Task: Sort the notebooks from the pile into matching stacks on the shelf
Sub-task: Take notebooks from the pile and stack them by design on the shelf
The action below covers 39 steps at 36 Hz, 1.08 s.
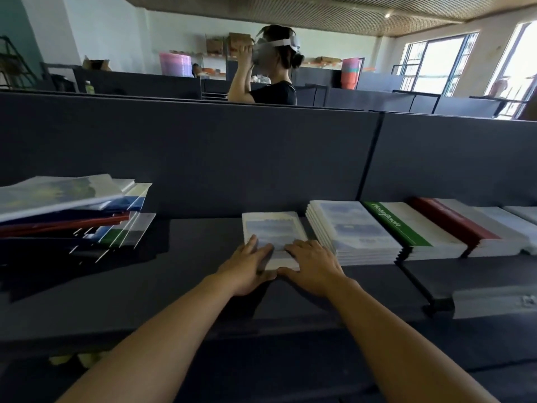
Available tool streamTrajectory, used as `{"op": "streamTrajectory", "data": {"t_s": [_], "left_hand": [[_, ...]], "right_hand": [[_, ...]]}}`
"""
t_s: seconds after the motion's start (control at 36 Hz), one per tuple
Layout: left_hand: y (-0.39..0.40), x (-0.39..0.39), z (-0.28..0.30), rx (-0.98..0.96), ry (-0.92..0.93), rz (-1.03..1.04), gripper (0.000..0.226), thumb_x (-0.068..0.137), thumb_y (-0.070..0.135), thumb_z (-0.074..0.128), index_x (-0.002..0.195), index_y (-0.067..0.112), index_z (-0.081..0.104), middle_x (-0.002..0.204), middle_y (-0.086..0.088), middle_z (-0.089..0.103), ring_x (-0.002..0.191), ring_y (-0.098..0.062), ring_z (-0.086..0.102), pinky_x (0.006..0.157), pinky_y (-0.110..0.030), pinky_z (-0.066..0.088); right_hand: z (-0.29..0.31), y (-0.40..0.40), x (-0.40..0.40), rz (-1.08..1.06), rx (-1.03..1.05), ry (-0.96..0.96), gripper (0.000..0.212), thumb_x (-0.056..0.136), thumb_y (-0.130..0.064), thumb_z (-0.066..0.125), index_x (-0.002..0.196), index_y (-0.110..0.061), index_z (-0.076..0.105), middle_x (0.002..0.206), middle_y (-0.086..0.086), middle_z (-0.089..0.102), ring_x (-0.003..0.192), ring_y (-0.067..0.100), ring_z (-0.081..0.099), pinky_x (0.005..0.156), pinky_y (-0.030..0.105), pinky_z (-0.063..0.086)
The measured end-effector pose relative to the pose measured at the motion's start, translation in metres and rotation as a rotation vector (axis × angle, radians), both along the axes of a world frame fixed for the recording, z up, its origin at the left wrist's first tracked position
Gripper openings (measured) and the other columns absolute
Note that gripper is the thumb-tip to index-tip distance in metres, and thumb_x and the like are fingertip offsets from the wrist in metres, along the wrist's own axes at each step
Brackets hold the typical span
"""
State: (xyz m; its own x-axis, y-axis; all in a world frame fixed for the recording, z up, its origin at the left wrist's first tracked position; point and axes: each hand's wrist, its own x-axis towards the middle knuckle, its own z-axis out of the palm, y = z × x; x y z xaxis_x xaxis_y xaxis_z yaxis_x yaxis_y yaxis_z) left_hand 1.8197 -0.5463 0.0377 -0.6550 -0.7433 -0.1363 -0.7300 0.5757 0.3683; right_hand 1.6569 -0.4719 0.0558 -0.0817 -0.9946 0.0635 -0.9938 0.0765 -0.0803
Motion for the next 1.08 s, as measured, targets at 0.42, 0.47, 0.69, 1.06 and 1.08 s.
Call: {"op": "streamTrajectory", "data": {"t_s": [0.42,0.47,0.69,1.06,1.08], "left_hand": [[-0.012,-0.019,0.005,0.001,-0.128,0.024,0.078,0.092,0.065,0.037,0.152,0.037,-0.003,0.160,0.004,-0.018,0.148,-0.024,-0.011,0.119,-0.047,0.012],[-0.009,-0.018,0.009,-0.020,-0.148,0.025,0.076,0.094,0.062,0.037,0.153,0.034,-0.002,0.160,0.003,-0.017,0.148,-0.025,-0.007,0.118,-0.046,0.016],[0.002,0.022,0.020,-0.266,-0.030,0.140,0.068,0.096,0.057,0.037,0.153,0.027,0.015,0.161,-0.002,0.011,0.146,-0.024,0.016,0.116,-0.041,0.022],[-0.011,0.201,0.095,-0.655,-0.016,0.517,0.043,0.097,0.037,0.047,0.137,0.021,0.047,0.141,0.001,0.045,0.129,-0.022,0.039,0.102,-0.036,0.035],[-0.013,0.213,0.099,-0.659,-0.027,0.535,0.043,0.097,0.037,0.048,0.137,0.021,0.047,0.141,0.001,0.045,0.129,-0.023,0.039,0.102,-0.036,0.035]], "right_hand": [[0.000,-0.025,-0.004,-0.028,0.149,0.105,0.064,0.093,-0.048,0.050,0.145,-0.018,0.031,0.144,0.006,0.036,0.131,0.027,0.036,0.101,0.043,0.041],[0.001,-0.026,-0.003,-0.025,0.164,0.101,0.063,0.093,-0.048,0.051,0.144,-0.017,0.032,0.142,0.007,0.038,0.130,0.027,0.037,0.099,0.043,0.041],[0.020,-0.031,0.004,0.077,0.047,0.238,0.062,0.093,-0.061,0.019,0.129,-0.023,0.053,0.136,0.006,0.050,0.123,0.027,0.044,0.100,0.042,0.032],[0.067,-0.074,0.171,0.354,-0.248,0.164,0.044,0.102,-0.044,0.029,0.134,-0.020,0.047,0.135,0.001,0.052,0.124,0.021,0.044,0.103,0.035,0.030],[0.071,-0.078,0.184,0.360,-0.257,0.147,0.042,0.102,-0.042,0.030,0.134,-0.020,0.046,0.135,0.001,0.051,0.125,0.022,0.045,0.103,0.035,0.031]]}}
